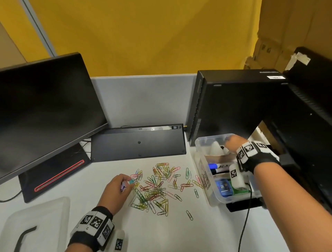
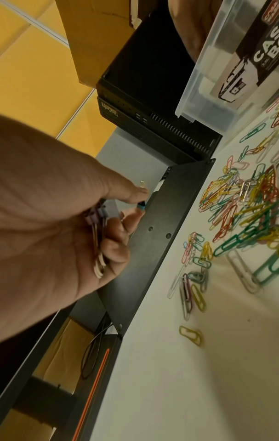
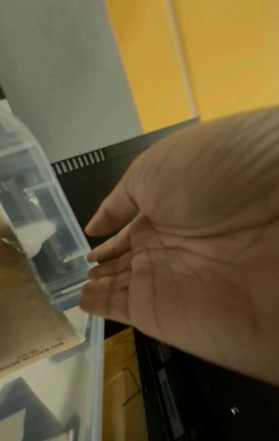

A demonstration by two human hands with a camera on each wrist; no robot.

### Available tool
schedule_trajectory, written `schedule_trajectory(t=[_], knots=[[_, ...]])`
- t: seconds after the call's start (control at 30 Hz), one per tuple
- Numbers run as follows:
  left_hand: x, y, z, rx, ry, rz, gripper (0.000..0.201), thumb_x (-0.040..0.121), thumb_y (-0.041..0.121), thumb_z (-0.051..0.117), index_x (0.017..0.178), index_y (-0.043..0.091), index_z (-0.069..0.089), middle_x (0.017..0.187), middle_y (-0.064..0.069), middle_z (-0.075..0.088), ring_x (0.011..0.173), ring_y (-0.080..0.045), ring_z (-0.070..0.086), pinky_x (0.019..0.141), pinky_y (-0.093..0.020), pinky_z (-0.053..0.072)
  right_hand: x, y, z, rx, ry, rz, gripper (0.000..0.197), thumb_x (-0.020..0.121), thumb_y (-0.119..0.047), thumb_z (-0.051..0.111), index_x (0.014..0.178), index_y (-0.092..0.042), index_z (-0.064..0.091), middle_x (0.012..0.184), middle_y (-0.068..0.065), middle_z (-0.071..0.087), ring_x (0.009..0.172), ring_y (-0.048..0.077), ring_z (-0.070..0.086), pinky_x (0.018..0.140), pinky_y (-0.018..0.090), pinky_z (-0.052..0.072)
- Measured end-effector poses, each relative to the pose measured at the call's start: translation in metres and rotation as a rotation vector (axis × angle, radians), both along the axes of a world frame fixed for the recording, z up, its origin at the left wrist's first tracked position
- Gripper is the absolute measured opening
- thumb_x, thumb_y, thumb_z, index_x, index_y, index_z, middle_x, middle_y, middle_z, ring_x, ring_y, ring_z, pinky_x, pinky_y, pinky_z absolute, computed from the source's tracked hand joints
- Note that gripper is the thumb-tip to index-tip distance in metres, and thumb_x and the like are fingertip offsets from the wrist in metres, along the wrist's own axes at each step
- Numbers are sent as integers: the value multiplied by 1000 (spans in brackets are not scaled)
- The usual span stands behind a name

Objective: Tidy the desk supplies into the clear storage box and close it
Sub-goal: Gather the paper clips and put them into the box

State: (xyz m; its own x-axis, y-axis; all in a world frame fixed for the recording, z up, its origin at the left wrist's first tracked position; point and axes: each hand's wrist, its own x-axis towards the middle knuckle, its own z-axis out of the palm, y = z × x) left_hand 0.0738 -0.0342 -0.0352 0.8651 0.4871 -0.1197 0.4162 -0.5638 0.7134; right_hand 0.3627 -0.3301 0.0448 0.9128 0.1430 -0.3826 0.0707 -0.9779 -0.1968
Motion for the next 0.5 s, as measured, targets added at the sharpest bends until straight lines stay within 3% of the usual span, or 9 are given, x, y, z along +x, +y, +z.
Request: schedule_trajectory(t=[0.13, 0.3, 0.43, 0.5], knots=[[1, -9, -1, -16, -7, -50, 7, 89, 24, 61, 95, 23, 57, 97, 4, 63, 91, -12, 60, 72, -19, 44, -50, -31, 4, 275, -133, -43, 41, 97, -9, 41, 138, -6, 43, 144, 12, 39, 131, 28, 40, 103, 32, 34], [20, -43, 10, -26, 23, -170, 9, 91, 30, 57, 99, 28, 54, 103, 9, 61, 94, -8, 58, 86, -26, 50, -90, -75, -32, 126, -190, -34, 55, 98, -26, 40, 148, -11, 24, 155, 9, 18, 144, 26, 14, 117, 42, 19], [64, -85, 38, 25, 3, -295, 12, 91, 36, 54, 103, 32, 52, 107, 15, 56, 97, -5, 55, 87, -23, 48, -101, -79, -56, 120, -324, -133, 58, 98, -31, 37, 148, -7, 21, 155, 11, 24, 142, 26, 23, 116, 41, 24], [95, -111, 55, 106, -1, -371, 17, 92, 39, 53, 106, 32, 51, 105, 14, 54, 89, -4, 55, 82, -21, 47, -105, -79, -62, 132, -388, -150, 58, 98, -34, 36, 149, -9, 21, 154, 9, 27, 139, 24, 30, 113, 39, 28]])
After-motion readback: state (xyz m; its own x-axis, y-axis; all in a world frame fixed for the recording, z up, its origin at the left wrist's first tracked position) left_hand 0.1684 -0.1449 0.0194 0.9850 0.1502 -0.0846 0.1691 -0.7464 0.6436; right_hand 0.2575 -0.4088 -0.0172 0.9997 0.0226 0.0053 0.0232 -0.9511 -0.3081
